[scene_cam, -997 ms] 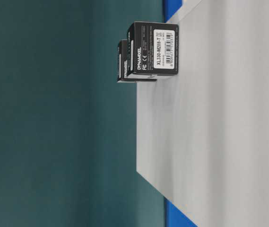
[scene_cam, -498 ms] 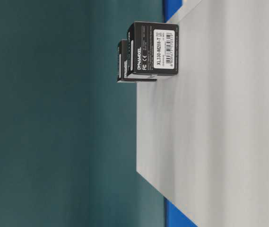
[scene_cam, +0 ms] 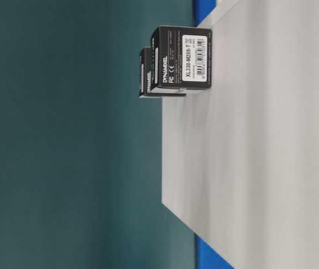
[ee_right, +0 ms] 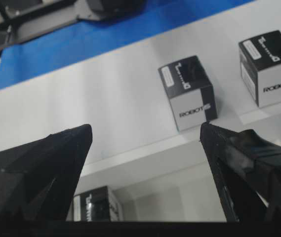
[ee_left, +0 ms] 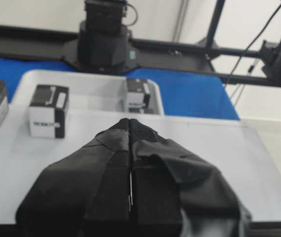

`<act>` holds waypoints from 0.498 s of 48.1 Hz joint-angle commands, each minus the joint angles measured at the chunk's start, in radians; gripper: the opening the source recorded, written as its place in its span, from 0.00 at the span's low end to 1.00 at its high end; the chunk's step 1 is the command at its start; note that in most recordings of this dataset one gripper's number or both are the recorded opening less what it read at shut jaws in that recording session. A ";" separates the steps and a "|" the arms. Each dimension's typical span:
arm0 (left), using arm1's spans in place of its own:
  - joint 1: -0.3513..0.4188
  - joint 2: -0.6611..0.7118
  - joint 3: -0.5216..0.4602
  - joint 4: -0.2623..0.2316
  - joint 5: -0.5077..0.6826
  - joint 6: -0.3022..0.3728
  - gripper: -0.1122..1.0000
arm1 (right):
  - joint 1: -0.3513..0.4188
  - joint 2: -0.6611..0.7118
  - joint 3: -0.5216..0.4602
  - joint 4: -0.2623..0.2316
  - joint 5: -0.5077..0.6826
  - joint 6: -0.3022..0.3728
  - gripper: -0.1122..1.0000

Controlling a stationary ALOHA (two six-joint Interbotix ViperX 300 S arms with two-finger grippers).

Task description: Place the box from the white plastic tray onto the white base.

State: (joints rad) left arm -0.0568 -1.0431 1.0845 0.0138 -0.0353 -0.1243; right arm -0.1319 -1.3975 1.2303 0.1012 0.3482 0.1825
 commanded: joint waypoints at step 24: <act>-0.008 0.000 -0.015 0.003 -0.064 0.000 0.04 | 0.002 -0.003 0.002 -0.003 -0.163 -0.018 0.97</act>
State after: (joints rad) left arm -0.0614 -1.0508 1.0845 0.0138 -0.0629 -0.1243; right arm -0.1319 -1.3990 1.2395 0.1012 0.2117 0.1657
